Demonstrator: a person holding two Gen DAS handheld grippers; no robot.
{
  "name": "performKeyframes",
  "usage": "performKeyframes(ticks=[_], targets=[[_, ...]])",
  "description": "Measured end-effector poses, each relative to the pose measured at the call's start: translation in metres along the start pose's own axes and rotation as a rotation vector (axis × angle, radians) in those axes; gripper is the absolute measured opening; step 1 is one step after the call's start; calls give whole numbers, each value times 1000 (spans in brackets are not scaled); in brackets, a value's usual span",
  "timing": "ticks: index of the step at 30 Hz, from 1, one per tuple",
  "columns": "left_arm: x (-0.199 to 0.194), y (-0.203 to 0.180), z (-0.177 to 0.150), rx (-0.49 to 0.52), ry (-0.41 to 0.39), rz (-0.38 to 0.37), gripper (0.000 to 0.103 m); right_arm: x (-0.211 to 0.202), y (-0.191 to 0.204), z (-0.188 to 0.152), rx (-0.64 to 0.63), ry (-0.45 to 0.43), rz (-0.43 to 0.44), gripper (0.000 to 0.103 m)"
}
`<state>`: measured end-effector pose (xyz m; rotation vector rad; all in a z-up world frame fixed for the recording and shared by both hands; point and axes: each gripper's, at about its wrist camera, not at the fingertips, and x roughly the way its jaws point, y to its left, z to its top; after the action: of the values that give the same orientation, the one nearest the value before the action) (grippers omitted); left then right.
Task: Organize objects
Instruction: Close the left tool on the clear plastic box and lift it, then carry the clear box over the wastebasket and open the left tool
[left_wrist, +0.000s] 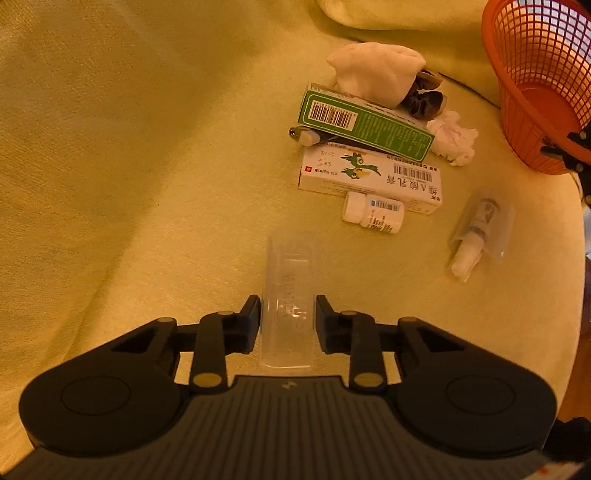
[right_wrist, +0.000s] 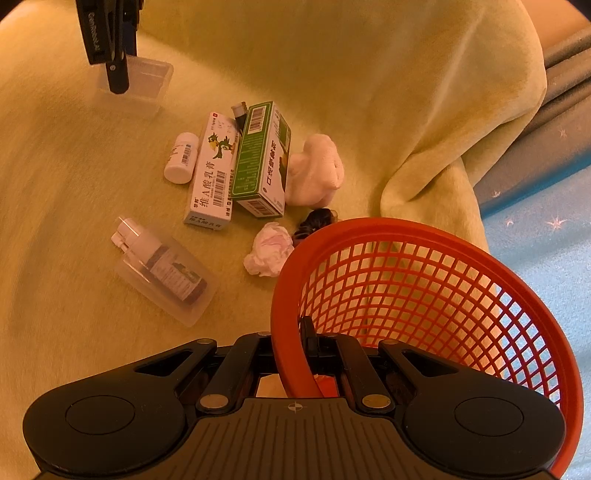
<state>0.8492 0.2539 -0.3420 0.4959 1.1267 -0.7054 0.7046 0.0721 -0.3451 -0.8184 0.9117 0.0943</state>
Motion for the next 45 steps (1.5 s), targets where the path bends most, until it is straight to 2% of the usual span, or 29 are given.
performKeyframes(ticks=[6, 22, 28, 38, 39, 40, 41, 45], targets=[[-25, -6, 15, -12, -18, -37, 26, 1, -1, 1, 5, 6, 5, 0], [-86, -64, 94, 76, -152, -243, 26, 2, -3, 3, 5, 13, 12, 0], [-92, -92, 126, 125, -184, -320, 26, 2, -3, 2, 14, 11, 13, 0], [-79, -142, 165, 179, -199, -418, 26, 3, -4, 2, 30, 6, 16, 0], [-77, -146, 168, 170, -197, -435, 27, 3, -4, 2, 31, 5, 15, 0], [-76, -148, 170, 160, -201, -437, 38, 3, -5, 2, 33, 5, 15, 0], [-75, -150, 172, 156, -207, -434, 44, 3, -5, 2, 34, 4, 16, 0], [-80, -148, 173, 150, -223, -426, 47, 3, -6, 2, 37, 5, 21, 0]])
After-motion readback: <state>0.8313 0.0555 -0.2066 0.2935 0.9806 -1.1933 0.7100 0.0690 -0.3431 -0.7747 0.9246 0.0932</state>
